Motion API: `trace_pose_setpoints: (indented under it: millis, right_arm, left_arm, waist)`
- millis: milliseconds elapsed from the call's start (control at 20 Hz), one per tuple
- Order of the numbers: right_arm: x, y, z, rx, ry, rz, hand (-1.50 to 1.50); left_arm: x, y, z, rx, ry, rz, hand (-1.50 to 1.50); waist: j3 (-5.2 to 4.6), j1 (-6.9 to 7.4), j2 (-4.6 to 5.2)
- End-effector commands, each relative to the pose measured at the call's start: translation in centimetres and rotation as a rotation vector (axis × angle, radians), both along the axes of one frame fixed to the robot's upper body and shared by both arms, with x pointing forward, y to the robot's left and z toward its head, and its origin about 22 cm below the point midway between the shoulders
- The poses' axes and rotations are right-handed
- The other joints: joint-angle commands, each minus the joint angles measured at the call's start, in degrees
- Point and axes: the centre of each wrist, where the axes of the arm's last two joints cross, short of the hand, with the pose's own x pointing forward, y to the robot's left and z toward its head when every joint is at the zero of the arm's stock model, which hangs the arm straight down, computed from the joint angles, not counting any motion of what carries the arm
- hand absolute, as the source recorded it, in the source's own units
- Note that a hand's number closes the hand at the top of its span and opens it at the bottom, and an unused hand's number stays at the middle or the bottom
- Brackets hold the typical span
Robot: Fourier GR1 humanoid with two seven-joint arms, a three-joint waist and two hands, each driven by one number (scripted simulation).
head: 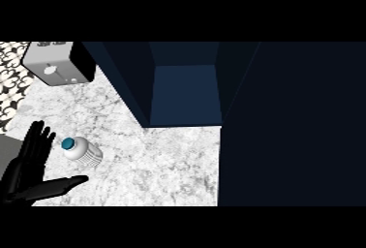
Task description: Pick up the bottled water, place it into the cabinet and close the cabinet
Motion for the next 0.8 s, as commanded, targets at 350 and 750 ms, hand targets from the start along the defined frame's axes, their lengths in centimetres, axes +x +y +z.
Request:
trace_pose_setpoints:
  millis: [350,750]
  right_arm:
    - [-2.1,1.5,3.0,0.094,-0.062,0.075,-1.5]
    - [-3.3,1.2,3.5,0.085,-0.071,0.079,-1.5]
  left_arm:
    - [2.6,1.0,-6.3,-0.021,0.064,0.014,-1.5]
    - [1.2,1.7,-9.8,-0.094,0.05,0.067,-1.5]
  waist:
    - [-0.07,-0.19,0.21]
    - [-0.11,-0.06,0.13]
